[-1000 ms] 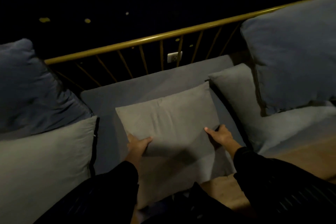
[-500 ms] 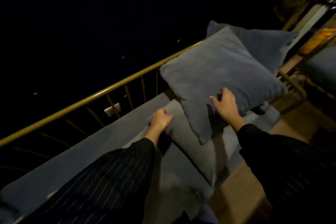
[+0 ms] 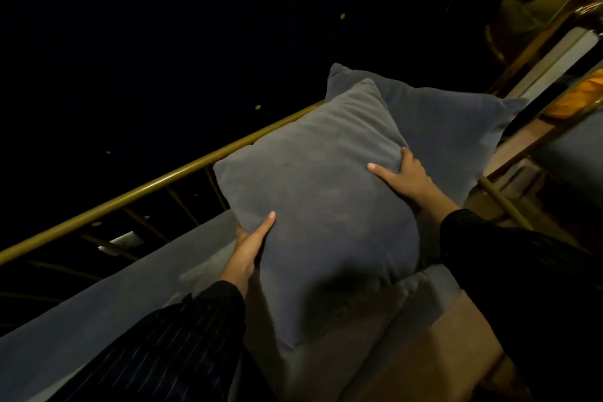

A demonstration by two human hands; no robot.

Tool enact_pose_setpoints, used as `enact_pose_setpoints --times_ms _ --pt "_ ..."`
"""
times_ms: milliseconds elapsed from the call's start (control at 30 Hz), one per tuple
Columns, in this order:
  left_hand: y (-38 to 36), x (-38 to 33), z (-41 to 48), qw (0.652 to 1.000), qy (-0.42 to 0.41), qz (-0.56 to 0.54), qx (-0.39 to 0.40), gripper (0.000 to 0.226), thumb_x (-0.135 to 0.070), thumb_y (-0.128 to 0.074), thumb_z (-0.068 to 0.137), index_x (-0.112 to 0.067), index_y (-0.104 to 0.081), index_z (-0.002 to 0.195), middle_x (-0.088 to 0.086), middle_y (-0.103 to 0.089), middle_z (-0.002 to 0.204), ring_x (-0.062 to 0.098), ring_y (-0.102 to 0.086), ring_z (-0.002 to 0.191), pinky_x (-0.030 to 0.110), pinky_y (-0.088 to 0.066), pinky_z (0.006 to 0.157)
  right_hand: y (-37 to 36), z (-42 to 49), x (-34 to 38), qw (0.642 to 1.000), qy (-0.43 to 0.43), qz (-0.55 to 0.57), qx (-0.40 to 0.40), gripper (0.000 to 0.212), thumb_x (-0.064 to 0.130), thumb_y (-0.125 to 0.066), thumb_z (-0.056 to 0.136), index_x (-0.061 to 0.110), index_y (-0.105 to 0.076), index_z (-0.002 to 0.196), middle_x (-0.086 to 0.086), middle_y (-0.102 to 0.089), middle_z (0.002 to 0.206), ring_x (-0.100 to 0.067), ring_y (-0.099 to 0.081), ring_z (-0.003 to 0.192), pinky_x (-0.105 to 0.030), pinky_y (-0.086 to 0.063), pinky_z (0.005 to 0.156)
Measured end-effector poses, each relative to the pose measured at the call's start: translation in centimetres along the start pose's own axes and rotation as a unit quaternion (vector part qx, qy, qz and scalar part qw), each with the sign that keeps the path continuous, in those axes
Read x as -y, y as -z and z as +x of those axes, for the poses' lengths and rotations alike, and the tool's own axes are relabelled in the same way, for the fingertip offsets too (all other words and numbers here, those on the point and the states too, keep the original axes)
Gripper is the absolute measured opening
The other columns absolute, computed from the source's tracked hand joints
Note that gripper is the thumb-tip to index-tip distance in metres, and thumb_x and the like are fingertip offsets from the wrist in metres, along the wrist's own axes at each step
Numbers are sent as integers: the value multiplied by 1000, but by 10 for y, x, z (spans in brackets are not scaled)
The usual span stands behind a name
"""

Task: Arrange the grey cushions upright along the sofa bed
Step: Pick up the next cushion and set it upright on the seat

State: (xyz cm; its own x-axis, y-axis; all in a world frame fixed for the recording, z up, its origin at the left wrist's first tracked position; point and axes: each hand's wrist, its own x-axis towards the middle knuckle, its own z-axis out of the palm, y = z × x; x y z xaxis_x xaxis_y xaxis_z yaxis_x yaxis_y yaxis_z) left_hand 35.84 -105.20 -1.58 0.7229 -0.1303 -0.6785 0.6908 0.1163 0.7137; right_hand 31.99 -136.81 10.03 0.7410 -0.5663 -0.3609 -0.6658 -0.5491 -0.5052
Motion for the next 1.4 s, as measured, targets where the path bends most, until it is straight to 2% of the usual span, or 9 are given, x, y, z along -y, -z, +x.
enact_pose_setpoints --times_ms 367,500,633,800,867,967,1067,1233,1400 --pt "12 -12 -22 995 61 -78 1 112 -37 -101 40 -23 -52 140 12 -70 126 37 -69 110 59 -59 84 4 -25 22 987 -87 136 -3 124 79 -70 50 13 -31 147 -12 -34 153 -40 -29 140 -54 -24 116" --pt "30 -31 -68 997 16 -76 21 75 -27 -90 68 -18 -56 135 12 -69 126 33 -68 110 44 -61 75 10 -58 33 961 -96 260 10 140 83 -76 25 13 -39 141 -10 -45 146 -36 -48 128 -53 -42 106" --pt "64 -37 -109 995 -33 -93 30 77 -25 -91 67 -17 -54 133 9 -67 127 30 -65 114 47 -57 90 14 -120 52 941 -28 335 45 101 50 -83 62 2 -39 140 -15 -54 134 -34 -59 112 -50 -52 94" --pt "135 -29 -164 988 -98 -119 -16 74 -4 -79 79 -19 -42 141 9 -62 127 31 -61 110 43 -51 88 -16 -200 73 932 -8 355 75 63 33 -80 73 -2 -59 122 -15 -70 102 -23 -68 78 -28 -54 53" --pt "173 -33 -178 982 -135 -127 -34 86 1 -82 71 -15 -40 145 11 -62 131 33 -62 114 42 -52 89 -41 -229 81 913 1 397 92 50 26 -79 76 0 -64 116 -15 -73 98 -25 -72 80 -29 -58 58" --pt "233 -53 -202 972 -196 -116 -54 104 -4 -87 48 -13 -46 143 13 -65 133 33 -65 116 42 -54 92 -84 -257 103 884 30 455 108 61 23 -81 72 8 -60 126 -12 -72 114 -27 -70 102 -35 -58 79" --pt "302 -77 -232 964 -239 -99 -69 110 -11 -91 37 -14 -52 140 9 -68 130 30 -66 117 48 -54 98 -129 -279 143 862 55 479 158 68 20 -83 67 13 -57 130 -9 -70 118 -27 -68 107 -37 -58 79" --pt "408 -100 -267 954 -264 -87 -113 87 14 -78 65 -11 -49 143 10 -65 132 29 -64 118 43 -51 100 -200 -305 219 829 101 491 248 70 5 -79 71 16 -52 135 -9 -67 124 -26 -65 111 -35 -57 78" --pt "487 -82 -269 947 -250 -101 -175 91 23 -73 60 -9 -49 141 10 -64 132 30 -60 123 48 -49 104 -255 -320 268 830 132 451 302 71 -12 -68 74 27 -46 128 -1 -63 117 -20 -63 103 -31 -56 73"
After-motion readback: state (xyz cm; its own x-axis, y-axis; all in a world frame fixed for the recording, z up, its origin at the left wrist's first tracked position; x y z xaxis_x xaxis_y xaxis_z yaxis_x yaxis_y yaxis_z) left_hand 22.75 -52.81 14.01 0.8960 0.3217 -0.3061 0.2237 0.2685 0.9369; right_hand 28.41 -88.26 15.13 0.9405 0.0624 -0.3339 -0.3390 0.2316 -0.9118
